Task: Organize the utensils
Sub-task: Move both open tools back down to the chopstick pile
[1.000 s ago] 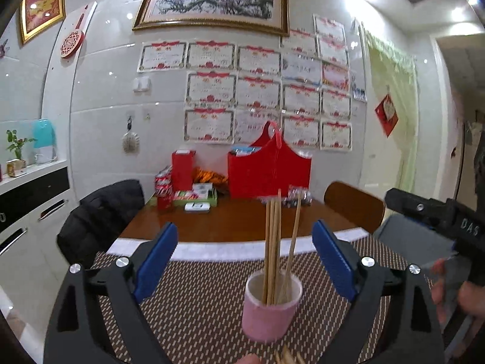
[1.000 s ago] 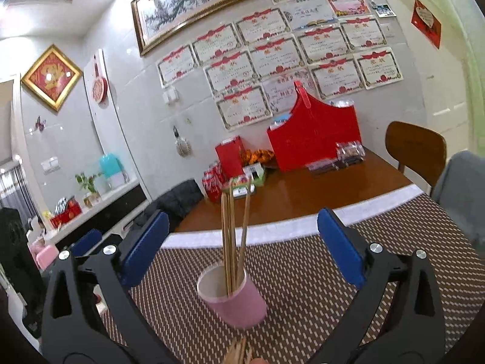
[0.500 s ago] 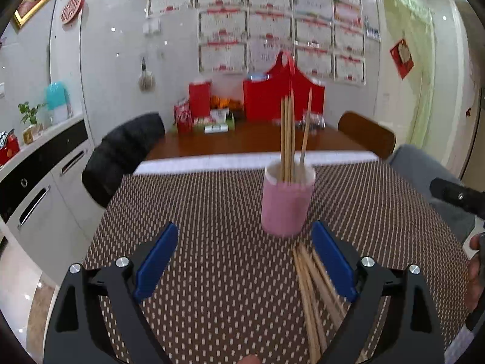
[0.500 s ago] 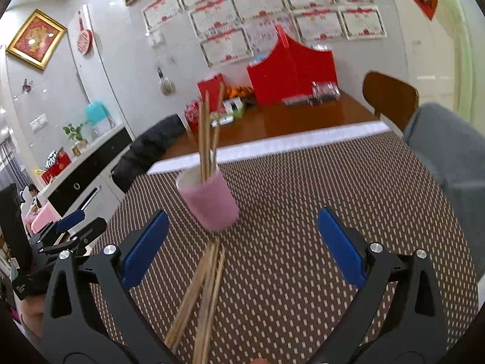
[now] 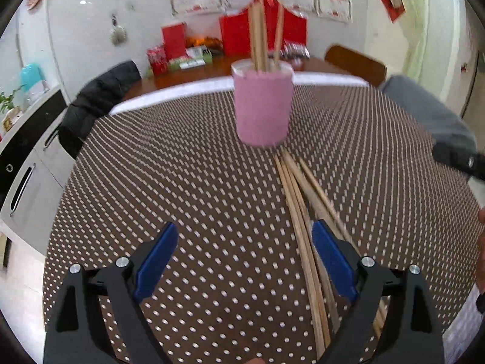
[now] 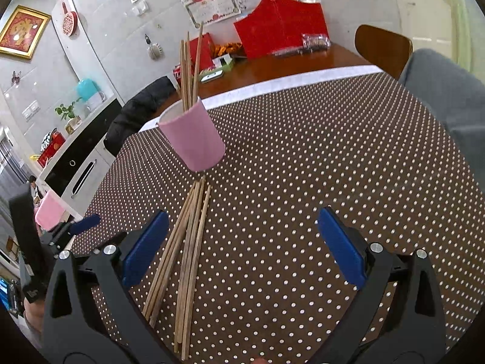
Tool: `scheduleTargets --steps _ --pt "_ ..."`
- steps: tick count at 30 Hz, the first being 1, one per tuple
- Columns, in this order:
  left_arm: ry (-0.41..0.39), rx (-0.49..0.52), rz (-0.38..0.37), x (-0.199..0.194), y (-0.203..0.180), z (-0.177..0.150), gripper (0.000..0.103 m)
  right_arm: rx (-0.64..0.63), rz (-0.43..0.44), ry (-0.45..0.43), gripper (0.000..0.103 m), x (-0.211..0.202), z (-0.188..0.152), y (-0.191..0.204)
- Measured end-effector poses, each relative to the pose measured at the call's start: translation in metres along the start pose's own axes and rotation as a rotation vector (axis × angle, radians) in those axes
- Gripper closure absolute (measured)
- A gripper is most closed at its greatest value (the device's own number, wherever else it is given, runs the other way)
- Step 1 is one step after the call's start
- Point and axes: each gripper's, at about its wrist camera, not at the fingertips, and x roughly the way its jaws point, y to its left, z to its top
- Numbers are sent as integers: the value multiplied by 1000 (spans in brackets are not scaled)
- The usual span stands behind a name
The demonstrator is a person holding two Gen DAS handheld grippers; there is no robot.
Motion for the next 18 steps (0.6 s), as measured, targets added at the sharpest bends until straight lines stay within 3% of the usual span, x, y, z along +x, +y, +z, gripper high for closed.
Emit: scheduleTargets --steps 9,18 --pt "117 45 -17 29 -13 -18 14 16 2 38 6 10 -9 -5" --pt "125 55 8 42 -8 -12 14 19 -3 63 6 16 -14 -11"
